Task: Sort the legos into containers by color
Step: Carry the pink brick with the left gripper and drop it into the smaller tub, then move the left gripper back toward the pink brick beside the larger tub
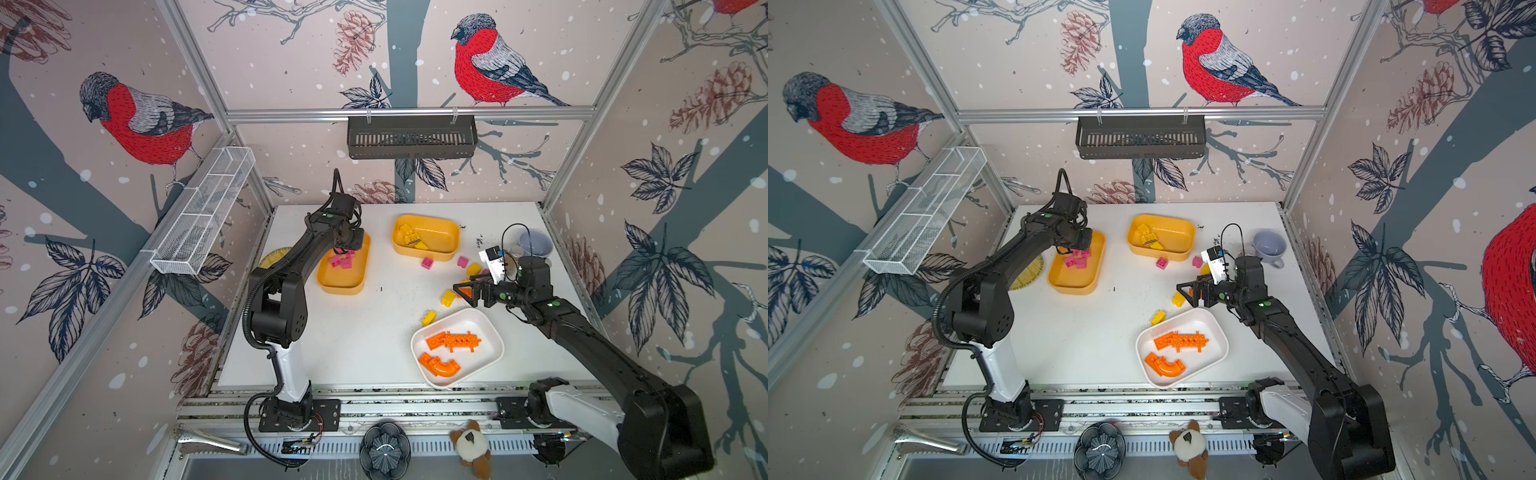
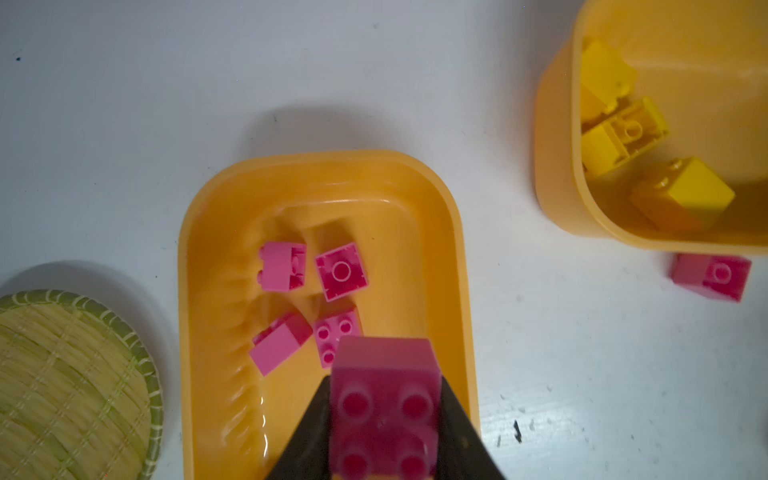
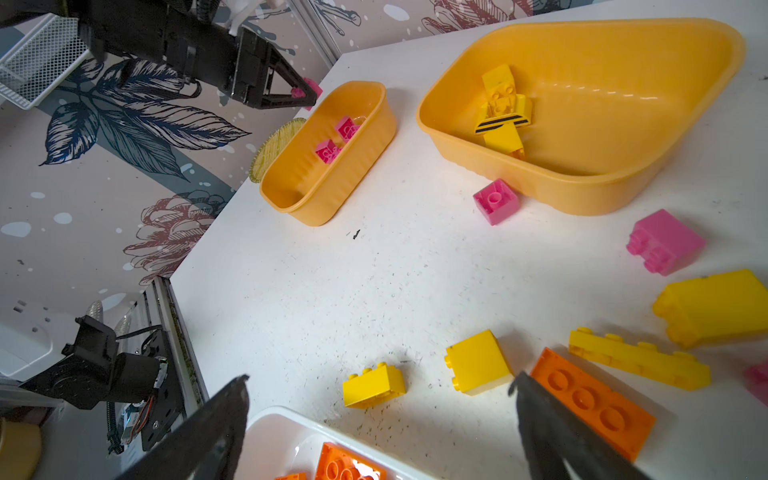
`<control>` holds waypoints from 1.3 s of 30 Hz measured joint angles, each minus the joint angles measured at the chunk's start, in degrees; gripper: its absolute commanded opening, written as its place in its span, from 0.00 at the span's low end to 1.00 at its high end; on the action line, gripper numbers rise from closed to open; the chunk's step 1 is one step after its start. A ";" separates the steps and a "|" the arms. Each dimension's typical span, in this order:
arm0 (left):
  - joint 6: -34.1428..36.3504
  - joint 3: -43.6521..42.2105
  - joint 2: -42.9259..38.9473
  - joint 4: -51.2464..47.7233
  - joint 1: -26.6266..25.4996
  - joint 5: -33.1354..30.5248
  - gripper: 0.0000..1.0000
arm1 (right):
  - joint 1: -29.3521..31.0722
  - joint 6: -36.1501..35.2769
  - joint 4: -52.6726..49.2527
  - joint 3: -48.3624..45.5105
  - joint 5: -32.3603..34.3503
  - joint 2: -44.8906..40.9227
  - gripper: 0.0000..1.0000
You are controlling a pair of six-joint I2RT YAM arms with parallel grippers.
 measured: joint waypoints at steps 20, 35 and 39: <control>-3.87 9.75 15.19 7.39 1.88 -7.72 0.64 | 2.01 0.35 0.76 0.15 0.61 0.28 1.00; -9.27 -0.44 0.98 2.75 -10.51 0.48 0.68 | 0.85 -0.09 0.90 0.90 0.55 2.99 1.00; -12.46 -2.16 0.39 3.54 -16.63 1.99 0.68 | 0.46 -0.24 0.92 0.90 0.55 3.19 0.99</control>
